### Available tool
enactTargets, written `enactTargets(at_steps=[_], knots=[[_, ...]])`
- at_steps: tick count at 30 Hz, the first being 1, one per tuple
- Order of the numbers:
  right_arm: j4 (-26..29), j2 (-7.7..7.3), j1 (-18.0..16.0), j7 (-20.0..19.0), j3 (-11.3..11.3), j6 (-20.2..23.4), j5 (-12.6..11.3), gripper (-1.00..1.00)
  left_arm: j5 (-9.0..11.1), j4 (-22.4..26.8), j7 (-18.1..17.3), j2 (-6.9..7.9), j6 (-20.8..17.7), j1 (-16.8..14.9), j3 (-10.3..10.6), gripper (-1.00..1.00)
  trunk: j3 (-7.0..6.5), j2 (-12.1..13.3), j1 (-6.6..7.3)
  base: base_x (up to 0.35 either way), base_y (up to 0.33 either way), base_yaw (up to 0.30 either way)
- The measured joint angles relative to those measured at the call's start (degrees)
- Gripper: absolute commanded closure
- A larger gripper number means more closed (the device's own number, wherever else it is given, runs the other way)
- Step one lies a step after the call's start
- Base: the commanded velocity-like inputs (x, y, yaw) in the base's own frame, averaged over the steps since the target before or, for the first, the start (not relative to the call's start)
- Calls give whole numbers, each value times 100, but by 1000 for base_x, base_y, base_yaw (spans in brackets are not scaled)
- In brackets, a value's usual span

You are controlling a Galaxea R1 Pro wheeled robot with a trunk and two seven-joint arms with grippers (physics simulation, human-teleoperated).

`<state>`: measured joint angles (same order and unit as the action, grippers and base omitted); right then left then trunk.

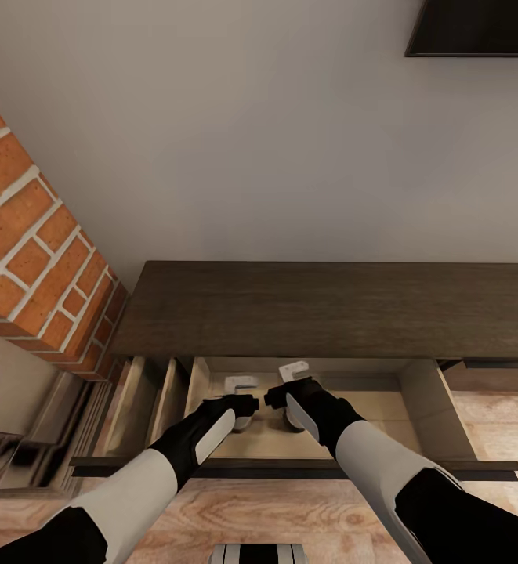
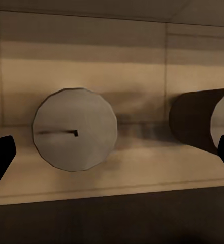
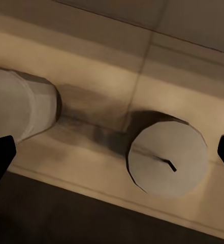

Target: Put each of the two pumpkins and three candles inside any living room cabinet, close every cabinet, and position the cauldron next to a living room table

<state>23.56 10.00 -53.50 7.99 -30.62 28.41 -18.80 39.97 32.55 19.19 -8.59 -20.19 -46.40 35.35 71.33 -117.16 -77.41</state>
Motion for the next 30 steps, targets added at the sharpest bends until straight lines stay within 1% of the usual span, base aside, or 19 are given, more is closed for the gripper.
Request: enactTargets(at_steps=[8, 16, 25, 26, 30], knots=[[21, 0, 8, 9, 10, 17, -5, -100, -6, 33, 4, 19, -5, 11, -13, -100, 0, 0, 0, 0, 0, 0], [24, 0, 19, 19, 21, 26, 0, -100, 4, 47, 23, 82, -93, 13, -30, -100, 0, 0, 0, 0, 0, 0], [130, -179, 26, 12, 29, 65, 3, -100, 36, 271, 102, 140, -210, 19, -35, -100, 0, 0, 0, 0, 0, 0], [209, -228, 29, 9, 25, 71, 4, -100, 43, 311, 145, 152, -259, 20, -34, -100, 0, 0, 0, 0, 0, 0], [400, -300, 35, 5, 17, 174, 0, -100, 55, 359, 198, 164, -318, 21, -34, -100, 0, 0, 0, 0, 0, 0]])
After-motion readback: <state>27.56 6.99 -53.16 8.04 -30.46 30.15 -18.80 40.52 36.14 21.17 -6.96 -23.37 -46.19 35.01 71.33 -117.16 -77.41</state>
